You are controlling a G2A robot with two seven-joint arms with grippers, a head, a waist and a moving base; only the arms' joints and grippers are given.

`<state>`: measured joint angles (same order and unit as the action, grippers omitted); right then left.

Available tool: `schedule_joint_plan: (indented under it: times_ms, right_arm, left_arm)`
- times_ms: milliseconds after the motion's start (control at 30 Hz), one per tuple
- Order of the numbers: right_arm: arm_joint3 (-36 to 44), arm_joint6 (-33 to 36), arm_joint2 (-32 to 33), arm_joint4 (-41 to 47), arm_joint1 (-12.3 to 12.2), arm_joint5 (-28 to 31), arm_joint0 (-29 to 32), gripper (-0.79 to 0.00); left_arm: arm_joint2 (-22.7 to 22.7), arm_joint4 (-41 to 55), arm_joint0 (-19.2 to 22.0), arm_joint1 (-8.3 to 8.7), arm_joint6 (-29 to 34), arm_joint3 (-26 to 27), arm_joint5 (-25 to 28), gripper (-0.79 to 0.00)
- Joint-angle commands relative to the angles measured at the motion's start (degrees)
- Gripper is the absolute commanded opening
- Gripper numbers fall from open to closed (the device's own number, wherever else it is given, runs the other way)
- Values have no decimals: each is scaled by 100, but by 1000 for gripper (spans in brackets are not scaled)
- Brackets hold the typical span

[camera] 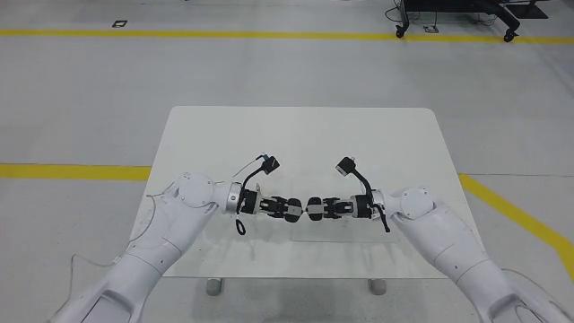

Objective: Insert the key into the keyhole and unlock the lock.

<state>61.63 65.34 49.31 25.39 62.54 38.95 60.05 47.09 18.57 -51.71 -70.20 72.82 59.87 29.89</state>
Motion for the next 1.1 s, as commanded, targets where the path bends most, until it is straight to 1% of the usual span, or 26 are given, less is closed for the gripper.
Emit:
schedule_joint_plan:
  times_ms: [0, 300, 333, 367, 400, 433, 567, 700, 833, 967, 1067]
  right_arm:
    - [-8, -4, -60, 41, -12, 4, -23, -782]
    - [45, -7, -321, 370, -80, 7, -103, -785]
    - [47, -20, -343, 395, -90, 20, -110, -785]
    - [50, -36, -363, 433, -99, 36, -112, -785]
    - [51, -53, -378, 472, -110, 53, -115, -785]
    - [39, -71, -389, 488, -122, 71, -121, -785]
    - [-1, -150, -417, 547, -175, 150, -141, -785]
    - [-60, -265, -356, 652, -254, 266, -135, -785]
    - [-88, -441, -145, 734, -398, 442, -82, -785]
    - [-38, -764, 153, 743, -588, 764, 73, -785]
    - [-44, -828, 210, 758, -620, 828, 107, -785]
  left_arm:
    - [-5, 4, 6, -1, 6, -7, 1, -785]
    - [-42, 2, 21, -10, 5, -4, 0, -785]
    - [-40, 8, 21, -10, -9, -6, 6, -656]
    - [-39, 12, 21, -11, -27, -6, 11, -446]
    - [-36, 17, 23, -12, -44, -6, 14, -209]
    - [-23, 43, 17, -12, -84, -5, 33, 0]
    - [86, 225, -3, -2, -235, -30, 85, 0]
    - [99, 244, -8, -1, -257, -35, 88, 0]
    - [99, 244, -8, -1, -257, -35, 88, 0]
    - [99, 244, -8, -1, -257, -35, 88, 0]
    - [99, 244, -8, -1, -257, -35, 88, 0]
